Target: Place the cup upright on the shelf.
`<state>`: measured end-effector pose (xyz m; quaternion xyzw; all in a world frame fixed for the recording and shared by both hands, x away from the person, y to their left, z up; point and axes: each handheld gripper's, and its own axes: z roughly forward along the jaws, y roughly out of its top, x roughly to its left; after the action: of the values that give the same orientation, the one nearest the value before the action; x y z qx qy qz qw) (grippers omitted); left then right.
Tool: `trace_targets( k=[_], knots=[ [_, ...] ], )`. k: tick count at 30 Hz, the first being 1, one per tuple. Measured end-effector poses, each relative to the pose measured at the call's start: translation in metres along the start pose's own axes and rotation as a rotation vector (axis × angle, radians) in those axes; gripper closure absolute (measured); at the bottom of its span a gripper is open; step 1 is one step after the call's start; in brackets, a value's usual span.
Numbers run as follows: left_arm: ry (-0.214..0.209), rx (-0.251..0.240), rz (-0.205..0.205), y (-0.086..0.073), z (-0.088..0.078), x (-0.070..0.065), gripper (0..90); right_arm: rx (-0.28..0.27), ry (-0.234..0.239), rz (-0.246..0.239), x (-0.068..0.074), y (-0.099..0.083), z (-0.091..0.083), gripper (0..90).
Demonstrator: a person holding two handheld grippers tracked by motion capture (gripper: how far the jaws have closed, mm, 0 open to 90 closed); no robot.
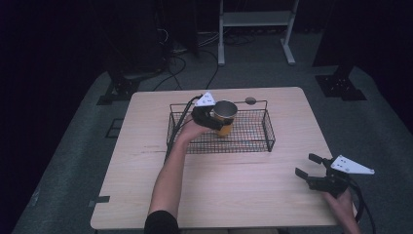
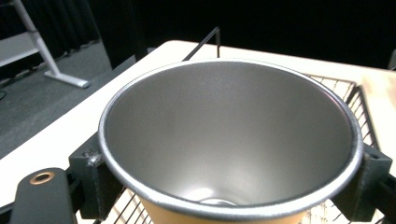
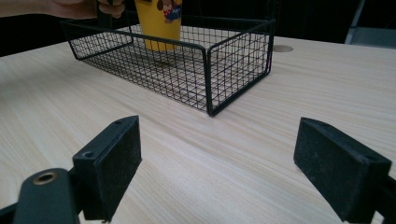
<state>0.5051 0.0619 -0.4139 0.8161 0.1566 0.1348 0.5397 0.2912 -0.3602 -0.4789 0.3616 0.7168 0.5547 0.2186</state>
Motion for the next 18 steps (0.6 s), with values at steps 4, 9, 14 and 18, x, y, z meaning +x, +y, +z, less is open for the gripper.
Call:
trace_targets(
  k=[4, 9, 14, 18],
  knots=[
    [-0.009, 0.017, 0.001, -0.0017, 0.0007, 0.0003, 13.2, 0.0, 0.0, -0.001, 0.0, 0.0, 0.0, 14.0],
    [-0.017, 0.043, 0.0, -0.0038, 0.0031, 0.0002, 13.1, 0.001, 0.0, -0.002, 0.0001, 0.0, 0.0001, 14.0],
    [-0.024, 0.052, 0.0, -0.0053, 0.004, 0.0007, 13.1, 0.0, 0.001, 0.001, -0.0001, 0.0, -0.0001, 14.0],
    [-0.038, 0.07, -0.003, -0.008, 0.0063, 0.0005, 13.1, 0.0, 0.001, -0.001, 0.0, 0.0, 0.0, 14.0]
  ],
)
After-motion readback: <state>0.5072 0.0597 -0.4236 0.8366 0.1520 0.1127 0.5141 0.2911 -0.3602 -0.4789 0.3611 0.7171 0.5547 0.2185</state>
